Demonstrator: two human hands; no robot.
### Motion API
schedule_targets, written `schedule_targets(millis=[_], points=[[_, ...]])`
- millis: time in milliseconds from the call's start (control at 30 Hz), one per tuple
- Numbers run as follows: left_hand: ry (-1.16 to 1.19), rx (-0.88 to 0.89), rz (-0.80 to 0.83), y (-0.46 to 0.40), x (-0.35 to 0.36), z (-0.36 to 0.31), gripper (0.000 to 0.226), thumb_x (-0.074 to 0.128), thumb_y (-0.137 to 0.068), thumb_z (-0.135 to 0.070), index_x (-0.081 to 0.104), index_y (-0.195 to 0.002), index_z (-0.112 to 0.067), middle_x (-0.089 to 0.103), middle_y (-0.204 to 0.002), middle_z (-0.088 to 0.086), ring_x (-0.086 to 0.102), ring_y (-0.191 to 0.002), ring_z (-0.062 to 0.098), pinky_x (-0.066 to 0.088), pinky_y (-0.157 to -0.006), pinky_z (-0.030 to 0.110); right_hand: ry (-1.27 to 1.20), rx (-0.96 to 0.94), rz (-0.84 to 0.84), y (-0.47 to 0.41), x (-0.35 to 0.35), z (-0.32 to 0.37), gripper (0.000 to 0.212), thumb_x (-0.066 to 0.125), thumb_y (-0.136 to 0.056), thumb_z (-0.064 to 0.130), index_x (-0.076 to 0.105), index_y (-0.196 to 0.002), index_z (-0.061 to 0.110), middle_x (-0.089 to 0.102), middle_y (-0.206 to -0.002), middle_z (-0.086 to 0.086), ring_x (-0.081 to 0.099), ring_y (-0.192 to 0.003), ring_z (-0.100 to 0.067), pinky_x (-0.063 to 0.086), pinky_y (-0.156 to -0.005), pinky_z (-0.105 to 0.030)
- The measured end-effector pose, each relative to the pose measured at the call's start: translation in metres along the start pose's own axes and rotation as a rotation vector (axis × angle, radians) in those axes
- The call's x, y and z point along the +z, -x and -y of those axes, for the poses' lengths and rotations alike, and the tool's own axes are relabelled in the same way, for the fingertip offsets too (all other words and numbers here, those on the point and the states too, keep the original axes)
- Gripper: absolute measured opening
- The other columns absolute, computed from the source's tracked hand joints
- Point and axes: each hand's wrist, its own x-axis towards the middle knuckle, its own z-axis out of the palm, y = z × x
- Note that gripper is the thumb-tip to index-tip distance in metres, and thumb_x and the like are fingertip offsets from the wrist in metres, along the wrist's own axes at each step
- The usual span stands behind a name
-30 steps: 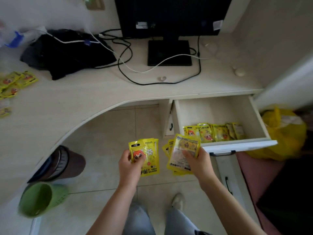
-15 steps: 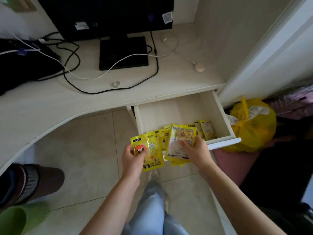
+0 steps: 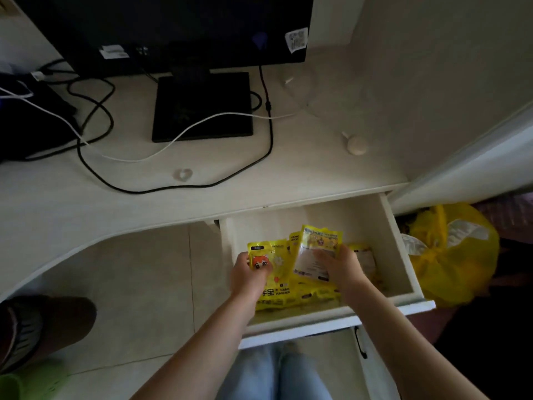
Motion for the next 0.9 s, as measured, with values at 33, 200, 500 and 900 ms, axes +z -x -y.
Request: schedule_targets(millis=[33, 200, 500, 900], points=[[-0.030, -0.017, -0.003, -0.008, 0.005, 0.000, 0.025, 0.069, -0.083, -0.015, 0.054, -0.101, -0.022, 0.065, -0.097, 0.003, 0.063, -0.083, 0.021, 0.052, -0.072, 0.034, 0.006, 0.031, 0.005, -0.010, 0.002, -0.002, 0.018, 0.061, -0.090, 0.018, 0.066, -0.104, 0.006, 0.069, -0.095, -0.013, 0.067, -0.086, -0.029, 0.056, -0.068, -0.037], [-0.101, -0.052, -0.086, -0.042, 0.022, -0.002, 0.024, 0.066, -0.086, -0.013, 0.053, -0.105, -0.018, 0.059, -0.098, -0.002, 0.056, -0.071, 0.015, 0.043, -0.054, 0.025, 0.029, 0.130, 0.037, -0.057, 0.013, -0.011, 0.011, 0.058, -0.091, 0.010, 0.062, -0.100, 0.008, 0.062, -0.080, -0.005, 0.059, -0.068, -0.016, 0.045, -0.042, -0.015], [-0.015, -0.136, -0.171, -0.099, 0.040, -0.001, 0.054, 0.067, -0.087, -0.016, 0.041, -0.134, -0.012, 0.054, -0.127, 0.009, 0.054, -0.113, 0.029, 0.046, -0.096, 0.042, -0.037, 0.153, 0.116, -0.118, 0.050, -0.012, 0.016, 0.057, -0.087, 0.008, 0.064, -0.101, 0.010, 0.069, -0.097, -0.017, 0.068, -0.091, -0.034, 0.057, -0.078, -0.047], [-0.150, -0.102, -0.220, -0.114, 0.041, 0.015, 0.033, 0.062, -0.085, -0.001, 0.052, -0.115, -0.010, 0.062, -0.096, 0.001, 0.059, -0.077, 0.015, 0.051, -0.064, 0.027, 0.366, -0.029, 0.213, -0.130, 0.054, -0.009, 0.030, 0.053, -0.085, 0.008, 0.057, -0.114, 0.010, 0.067, -0.097, -0.009, 0.065, -0.081, -0.027, 0.052, -0.064, -0.036]])
